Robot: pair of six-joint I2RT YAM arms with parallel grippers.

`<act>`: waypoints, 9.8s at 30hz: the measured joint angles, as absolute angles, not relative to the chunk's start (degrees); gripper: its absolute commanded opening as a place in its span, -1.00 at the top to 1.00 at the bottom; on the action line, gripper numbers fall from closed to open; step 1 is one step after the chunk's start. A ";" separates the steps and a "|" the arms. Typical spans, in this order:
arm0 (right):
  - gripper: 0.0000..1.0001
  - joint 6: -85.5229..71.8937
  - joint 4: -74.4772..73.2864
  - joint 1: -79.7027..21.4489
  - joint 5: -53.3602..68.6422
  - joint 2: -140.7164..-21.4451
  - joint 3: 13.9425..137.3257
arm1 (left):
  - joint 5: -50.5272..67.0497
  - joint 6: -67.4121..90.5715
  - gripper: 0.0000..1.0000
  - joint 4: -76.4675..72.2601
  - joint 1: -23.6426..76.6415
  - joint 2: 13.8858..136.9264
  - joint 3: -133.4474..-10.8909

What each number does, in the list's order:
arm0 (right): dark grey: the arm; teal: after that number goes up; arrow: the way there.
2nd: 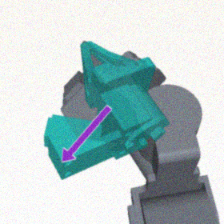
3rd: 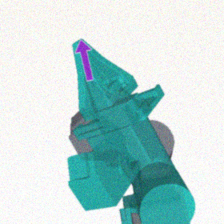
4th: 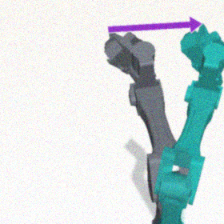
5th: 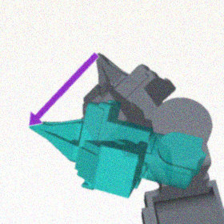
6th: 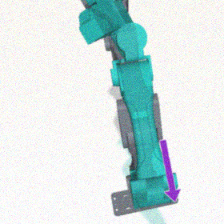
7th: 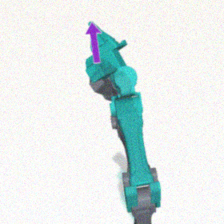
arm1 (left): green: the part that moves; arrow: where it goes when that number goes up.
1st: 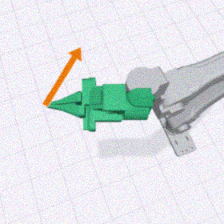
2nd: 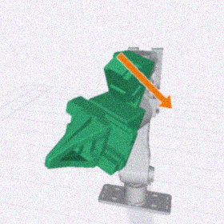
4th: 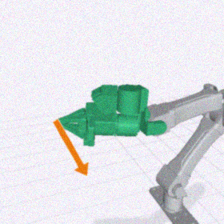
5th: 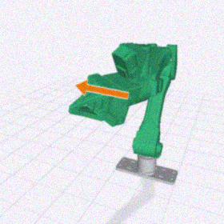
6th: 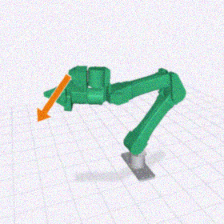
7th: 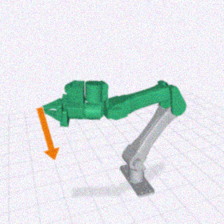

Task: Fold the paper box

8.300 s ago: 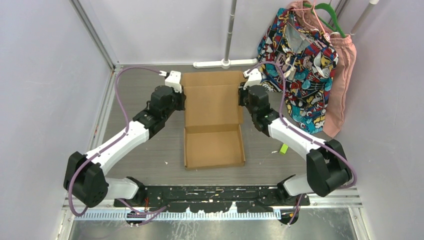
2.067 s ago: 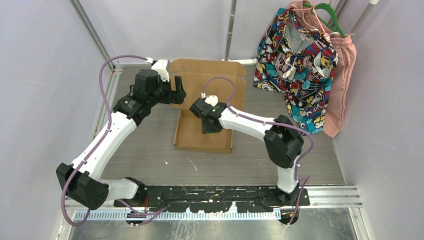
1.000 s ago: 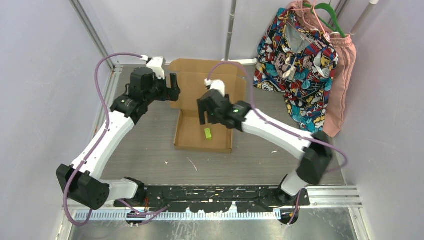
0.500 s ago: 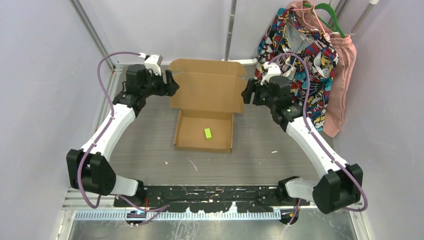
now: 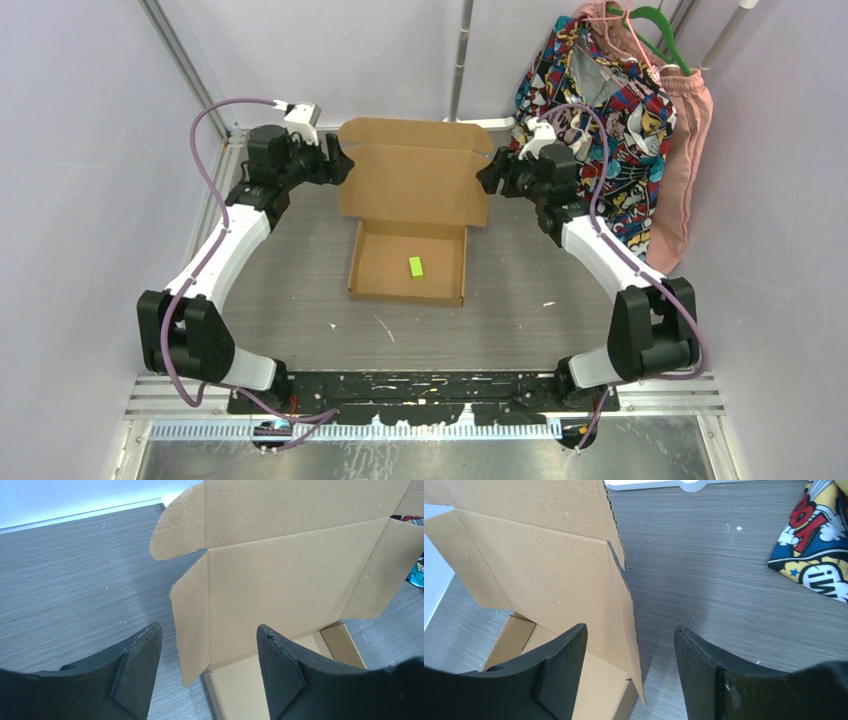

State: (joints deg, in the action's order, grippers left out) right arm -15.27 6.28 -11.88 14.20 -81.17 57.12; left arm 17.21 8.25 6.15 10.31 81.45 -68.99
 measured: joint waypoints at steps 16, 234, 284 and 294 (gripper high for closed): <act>-0.20 -16.47 10.59 -10.26 18.20 -87.53 62.37 | 24.23 10.74 0.02 -2.85 4.69 90.15 -68.62; -0.51 -8.45 13.10 -45.32 -36.84 -39.86 28.95 | -36.58 7.62 0.97 -25.76 63.16 63.09 -28.60; -0.82 -20.91 -19.18 -4.78 18.28 -88.55 74.41 | -2.55 12.19 0.95 -10.24 35.86 79.50 -50.57; -0.76 -20.47 -19.97 -6.87 22.52 -87.72 70.57 | 1.80 11.79 0.89 -6.37 32.99 86.43 -58.04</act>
State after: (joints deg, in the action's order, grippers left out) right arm -20.47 -19.97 -6.87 22.52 -87.72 70.57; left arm 1.80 11.79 -6.37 32.99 86.43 -58.04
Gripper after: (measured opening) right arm 0.891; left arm 0.041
